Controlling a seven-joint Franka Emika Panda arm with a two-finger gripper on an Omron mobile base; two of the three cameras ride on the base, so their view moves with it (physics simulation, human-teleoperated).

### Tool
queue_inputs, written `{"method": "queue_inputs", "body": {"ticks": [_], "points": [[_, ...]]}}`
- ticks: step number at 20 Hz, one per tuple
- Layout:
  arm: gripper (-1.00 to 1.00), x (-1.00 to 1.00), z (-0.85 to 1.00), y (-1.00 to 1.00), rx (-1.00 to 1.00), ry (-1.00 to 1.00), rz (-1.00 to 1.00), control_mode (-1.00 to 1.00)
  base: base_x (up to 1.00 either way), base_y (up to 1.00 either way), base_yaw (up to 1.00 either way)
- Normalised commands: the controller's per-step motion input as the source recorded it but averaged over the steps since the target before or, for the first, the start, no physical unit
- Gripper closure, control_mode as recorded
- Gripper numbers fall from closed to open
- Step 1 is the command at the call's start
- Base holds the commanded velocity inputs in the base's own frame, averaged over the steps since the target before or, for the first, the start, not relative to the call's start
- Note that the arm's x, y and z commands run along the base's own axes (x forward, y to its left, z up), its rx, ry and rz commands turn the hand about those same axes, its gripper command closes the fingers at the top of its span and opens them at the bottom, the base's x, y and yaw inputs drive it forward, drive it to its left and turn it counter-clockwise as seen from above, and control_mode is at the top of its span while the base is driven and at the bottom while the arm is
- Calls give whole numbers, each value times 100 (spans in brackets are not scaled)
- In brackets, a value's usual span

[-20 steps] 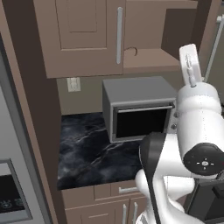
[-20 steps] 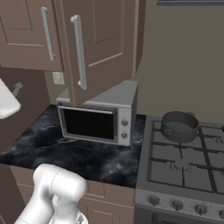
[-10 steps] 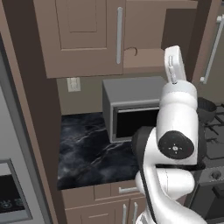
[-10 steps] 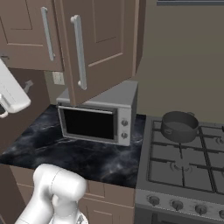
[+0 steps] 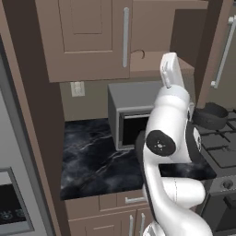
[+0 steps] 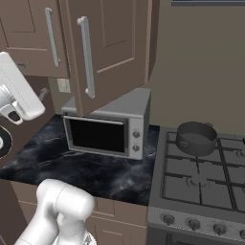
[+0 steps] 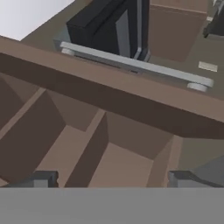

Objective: Open the cabinet and move the ladle to the pot. Then close the cabinet.

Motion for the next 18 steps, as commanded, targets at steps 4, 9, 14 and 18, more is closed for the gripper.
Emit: {"method": "queue_inputs", "body": {"ticks": [4, 9, 14, 18], "points": [[-100, 35, -16, -2, 8, 0, -6, -100, 0, 0, 0], [-100, 28, -11, -15, 6, -1, -1, -100, 0, 0, 0], [-100, 24, -4, -19, 4, -2, 0, -100, 0, 0, 0], [-100, 10, -4, -15, 3, -1, 0, -100, 0, 0, 0]]}}
